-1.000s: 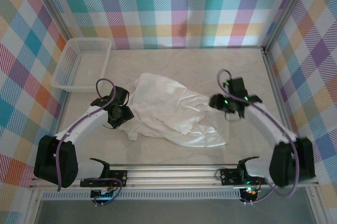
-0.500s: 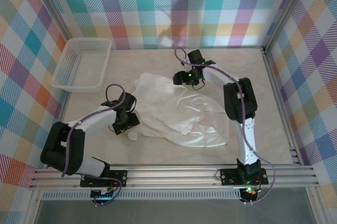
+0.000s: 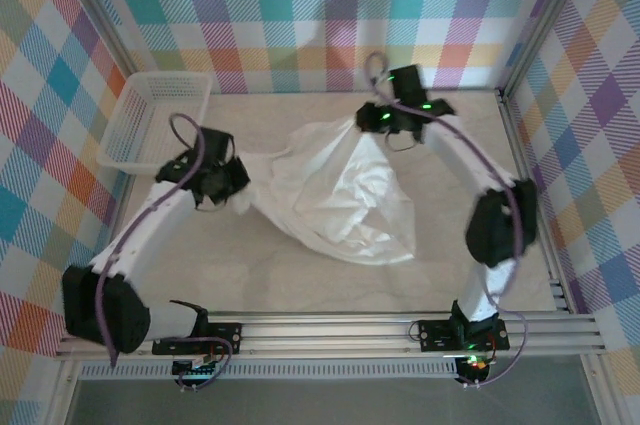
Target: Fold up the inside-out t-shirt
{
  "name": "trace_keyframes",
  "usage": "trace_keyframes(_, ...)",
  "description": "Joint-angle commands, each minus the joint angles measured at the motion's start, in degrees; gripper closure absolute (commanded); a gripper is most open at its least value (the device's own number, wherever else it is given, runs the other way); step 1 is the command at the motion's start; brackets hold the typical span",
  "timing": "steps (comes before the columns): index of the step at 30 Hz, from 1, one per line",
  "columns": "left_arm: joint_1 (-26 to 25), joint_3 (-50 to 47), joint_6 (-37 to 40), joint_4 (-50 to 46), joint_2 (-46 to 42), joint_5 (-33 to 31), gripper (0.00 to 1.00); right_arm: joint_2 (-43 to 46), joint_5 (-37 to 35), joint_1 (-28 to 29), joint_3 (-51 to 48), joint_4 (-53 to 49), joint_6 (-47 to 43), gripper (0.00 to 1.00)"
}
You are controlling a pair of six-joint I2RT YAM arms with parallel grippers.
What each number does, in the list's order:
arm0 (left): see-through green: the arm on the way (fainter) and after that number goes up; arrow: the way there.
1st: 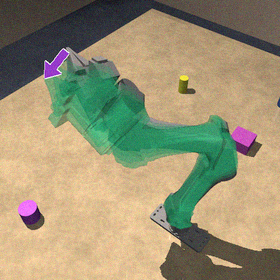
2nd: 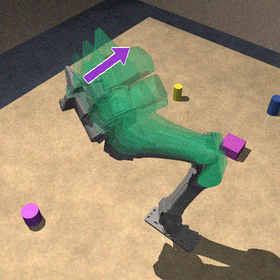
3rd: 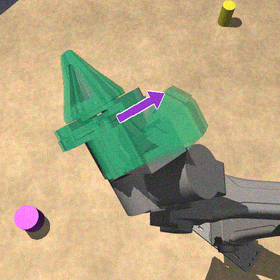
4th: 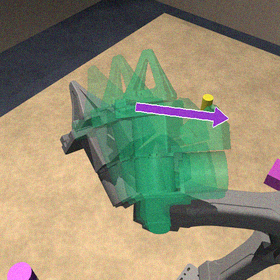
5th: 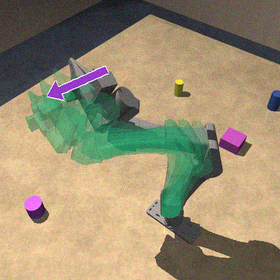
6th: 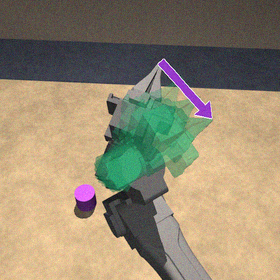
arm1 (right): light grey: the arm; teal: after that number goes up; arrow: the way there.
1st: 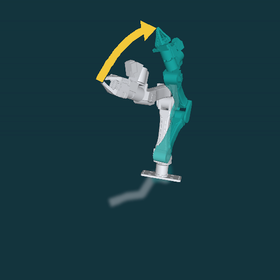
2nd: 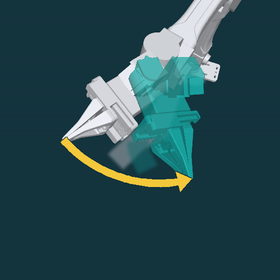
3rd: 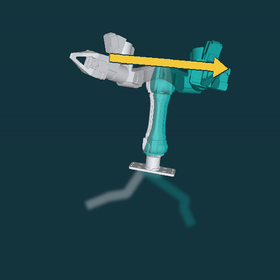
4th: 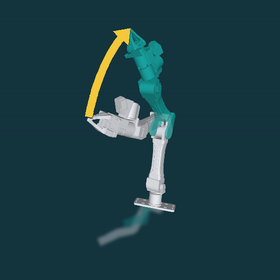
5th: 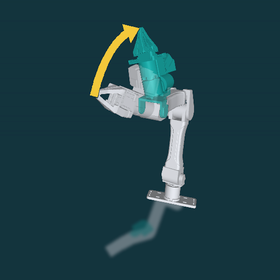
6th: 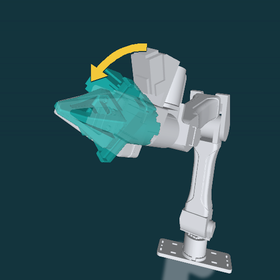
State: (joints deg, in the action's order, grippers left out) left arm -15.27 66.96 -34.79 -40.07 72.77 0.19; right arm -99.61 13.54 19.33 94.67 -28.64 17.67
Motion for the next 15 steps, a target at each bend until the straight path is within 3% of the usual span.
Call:
trace_keyframes(1,0.59,10.81,5.87,-5.98,-6.67,-1.52,1.00,15.82,-5.86,-3.47,-3.87,6.71,1.52,1.00)
trace_keyframes(4,0.55,15.46,7.72,-4.63,-9.87,-1.50,1.00,26.60,-6.46,-3.60,-9.95,10.50,-1.65,1.00)
trace_keyframes(8,0.59,12.51,8.65,-2.49,-12.71,-2.63,1.00,36.03,-1.07,-3.63,-22.42,12.05,-1.28,1.00)
trace_keyframes(11,0.59,6.04,7.36,-3.94,-12.73,-3.73,1.00,39.50,-2.46,-3.60,-35.04,8.09,5.74,1.00)
trace_keyframes(13,0.57,-2.33,4.81,-3.28,-12.42,-4.14,1.00,40.24,1.04,-3.51,-45.27,7.54,10.46,1.00)
trace_keyframes(15,0.53,-10.10,3.12,-2.09,-10.95,-3.39,1.00,38.94,4.24,-3.51,-52.92,6.99,14.43,0.88)
